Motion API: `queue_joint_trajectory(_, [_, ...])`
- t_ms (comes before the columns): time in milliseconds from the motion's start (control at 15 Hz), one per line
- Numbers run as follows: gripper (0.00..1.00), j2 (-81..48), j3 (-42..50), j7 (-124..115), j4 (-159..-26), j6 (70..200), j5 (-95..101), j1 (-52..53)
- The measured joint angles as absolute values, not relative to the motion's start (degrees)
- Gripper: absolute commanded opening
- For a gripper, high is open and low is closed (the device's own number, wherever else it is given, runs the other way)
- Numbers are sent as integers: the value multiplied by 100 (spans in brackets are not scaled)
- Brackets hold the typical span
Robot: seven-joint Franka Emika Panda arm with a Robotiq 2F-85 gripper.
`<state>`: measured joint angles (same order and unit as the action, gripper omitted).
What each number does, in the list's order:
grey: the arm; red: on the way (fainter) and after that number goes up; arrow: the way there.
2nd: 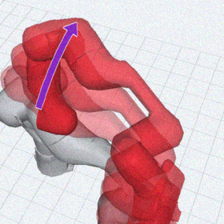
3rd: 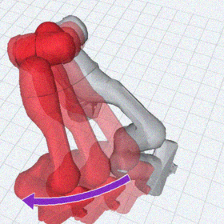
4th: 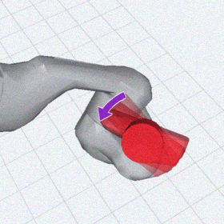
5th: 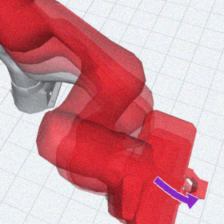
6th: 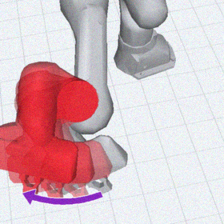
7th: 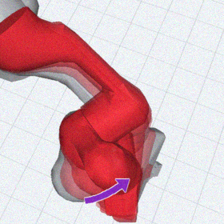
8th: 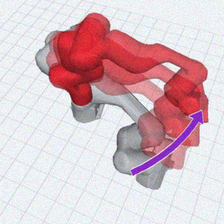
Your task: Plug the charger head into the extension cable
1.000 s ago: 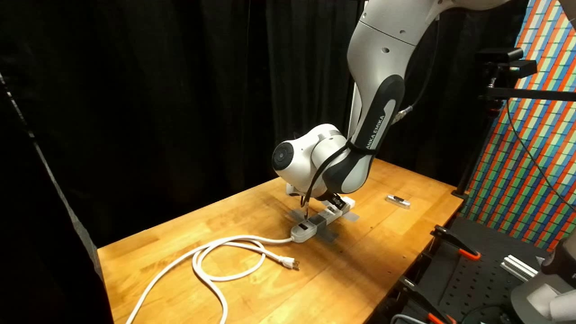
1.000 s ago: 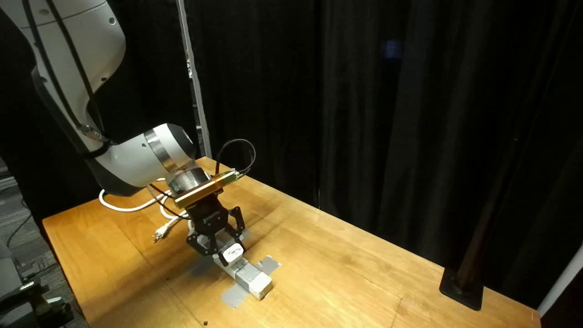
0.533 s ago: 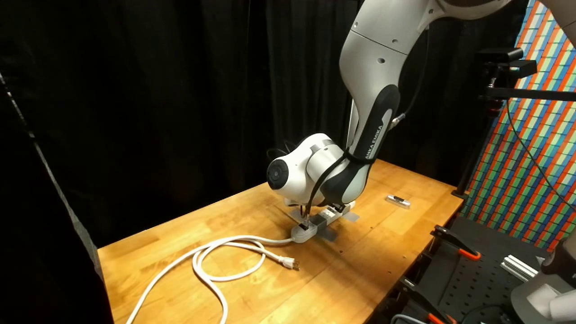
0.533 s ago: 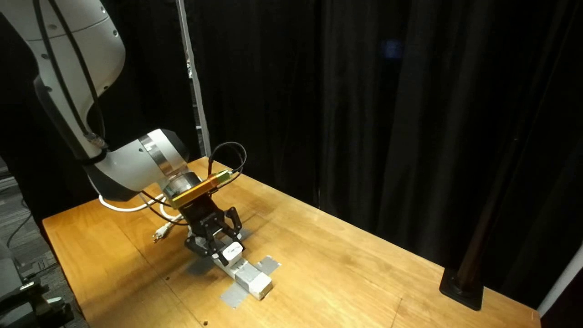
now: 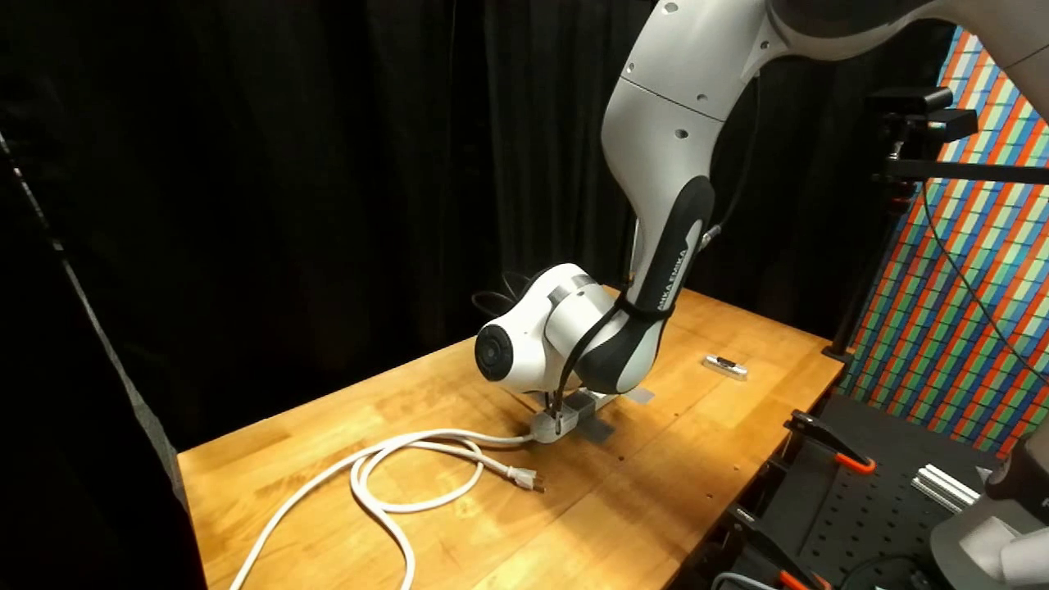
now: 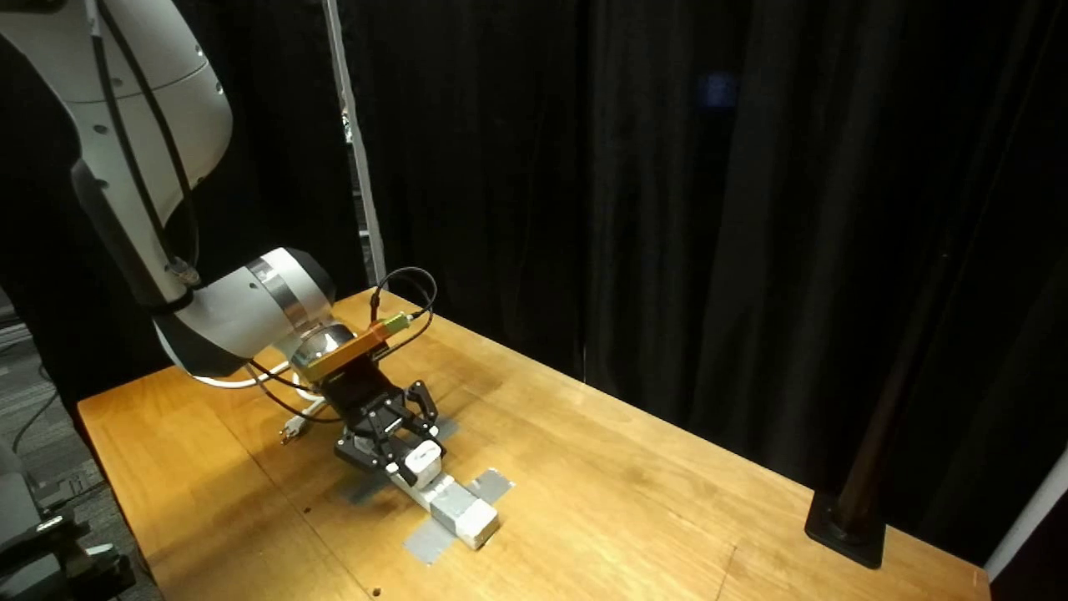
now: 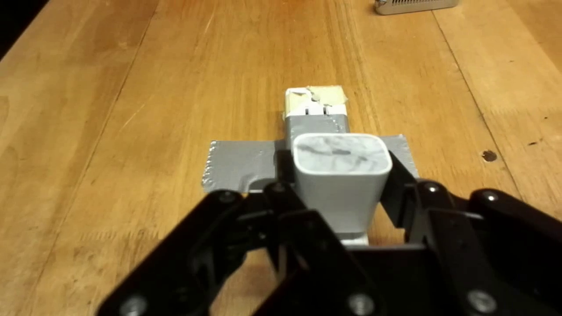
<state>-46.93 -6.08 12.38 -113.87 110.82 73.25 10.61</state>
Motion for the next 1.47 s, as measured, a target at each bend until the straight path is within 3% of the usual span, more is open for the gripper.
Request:
queue_joint_trajectory(800, [23, -5178, -861, 1250, -10894, 10296, 7324, 1065])
queue_joint_trajectory(867, [73, -5198, -871, 1250, -10870, 10261, 7324, 1065])
queue_joint_trajectory(1000, [78, -5218, -885, 1253, -10845, 10227, 7297, 1063])
queue_joint_trajectory(1200, [100, -5217, -1006, 1323, -10849, 10302, 7095, 986])
queue_joint_trajectory(1467, [100, -4893, -1362, 1503, -11031, 10711, 6251, 661])
